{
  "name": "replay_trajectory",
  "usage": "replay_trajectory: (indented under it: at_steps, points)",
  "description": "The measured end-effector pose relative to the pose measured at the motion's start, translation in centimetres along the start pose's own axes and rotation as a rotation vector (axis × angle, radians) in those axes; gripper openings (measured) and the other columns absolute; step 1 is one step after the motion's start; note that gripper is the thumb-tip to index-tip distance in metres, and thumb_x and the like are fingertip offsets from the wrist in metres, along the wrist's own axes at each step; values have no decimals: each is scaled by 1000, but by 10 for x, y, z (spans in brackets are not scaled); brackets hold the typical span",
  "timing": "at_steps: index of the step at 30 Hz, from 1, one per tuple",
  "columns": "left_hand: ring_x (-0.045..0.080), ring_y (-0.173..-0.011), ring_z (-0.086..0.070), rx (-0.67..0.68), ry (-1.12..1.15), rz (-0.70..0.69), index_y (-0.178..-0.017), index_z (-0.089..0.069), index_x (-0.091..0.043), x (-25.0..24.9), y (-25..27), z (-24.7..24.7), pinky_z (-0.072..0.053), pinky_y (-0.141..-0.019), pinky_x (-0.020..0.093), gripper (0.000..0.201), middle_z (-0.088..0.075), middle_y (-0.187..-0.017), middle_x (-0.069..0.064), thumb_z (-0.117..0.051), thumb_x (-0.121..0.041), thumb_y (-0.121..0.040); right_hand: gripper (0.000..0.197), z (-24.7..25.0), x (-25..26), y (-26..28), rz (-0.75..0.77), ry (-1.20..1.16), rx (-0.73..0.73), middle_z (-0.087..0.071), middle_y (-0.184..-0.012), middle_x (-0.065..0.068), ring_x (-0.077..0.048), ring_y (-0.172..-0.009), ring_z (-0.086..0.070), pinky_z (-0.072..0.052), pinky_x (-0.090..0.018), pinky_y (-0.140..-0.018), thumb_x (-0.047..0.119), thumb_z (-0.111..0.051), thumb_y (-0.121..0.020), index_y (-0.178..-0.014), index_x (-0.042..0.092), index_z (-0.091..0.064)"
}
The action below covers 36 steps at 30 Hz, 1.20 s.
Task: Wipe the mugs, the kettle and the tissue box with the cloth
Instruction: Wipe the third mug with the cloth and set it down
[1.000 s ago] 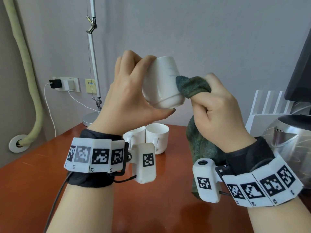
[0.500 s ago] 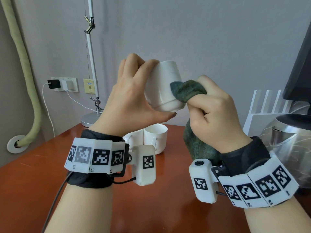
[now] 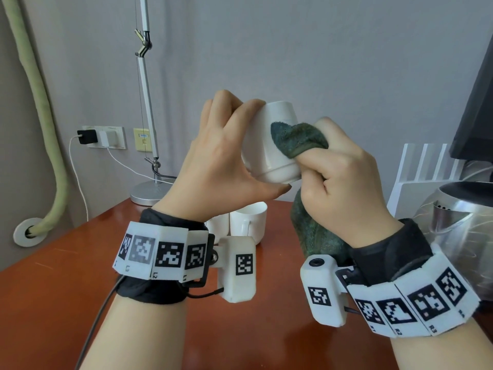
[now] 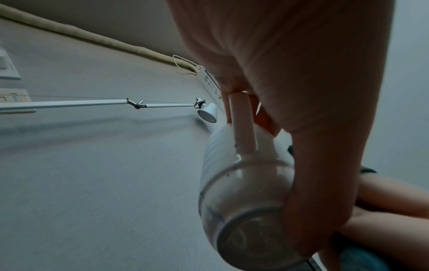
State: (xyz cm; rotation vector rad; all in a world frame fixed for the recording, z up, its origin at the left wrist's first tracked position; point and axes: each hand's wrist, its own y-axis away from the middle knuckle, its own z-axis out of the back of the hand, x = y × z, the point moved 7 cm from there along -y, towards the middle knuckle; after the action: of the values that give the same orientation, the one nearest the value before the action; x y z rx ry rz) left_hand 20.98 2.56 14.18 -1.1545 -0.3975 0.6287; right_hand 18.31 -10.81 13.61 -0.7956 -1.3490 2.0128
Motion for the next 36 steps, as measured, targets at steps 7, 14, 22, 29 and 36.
replay_trajectory:
  at_steps: [7, 14, 22, 29, 36]
  points:
    - [22, -97, -40, 29, 22, -15, -128, -54, -1, -4, 0, -8, -50, -67, 48, 90, -33, -104, 0, -84, -48, -56, 24, 6, -16, 1, -142, 62, -62, -32, -73, -3, -32, -49, -30, -29, -35, -39, -7, -43, -66, -58, 13, -34]
    - [24, -98, -41, 53, 28, -16, -128, -53, -2, -10, -1, -8, -52, -66, 47, 88, -34, -105, 0, -76, -53, -59, 13, 6, -4, -1, -64, 33, -41, -27, -75, 0, -30, -48, -25, -23, -29, -40, 1, -34, -65, -56, 10, -33]
    - [22, -95, -41, 93, 17, -31, -126, -54, -3, -18, 0, -13, -49, -59, 46, 88, -34, -103, 0, -86, -46, -56, 12, 8, -17, 1, -258, 149, -17, -35, -75, -5, -33, -49, -32, -22, -27, -42, -2, -41, -68, -61, 5, -48]
    - [20, -97, -39, 96, -25, 3, -126, -54, -4, -6, 0, -6, -51, -63, 47, 88, -33, -104, -1, -83, -49, -56, 14, 5, -5, 0, -162, 120, 3, -29, -70, -2, -32, -46, -26, -19, -25, -41, -1, -40, -64, -55, 8, -35]
    - [14, -96, -35, 137, -11, -58, -127, -53, -3, -19, -1, -19, -47, -55, 37, 86, -33, -104, -2, -74, -52, -60, 25, 5, -8, 1, -215, 186, 10, -36, -78, -1, -32, -48, -34, -30, -26, -41, 4, -35, -70, -69, 8, -60]
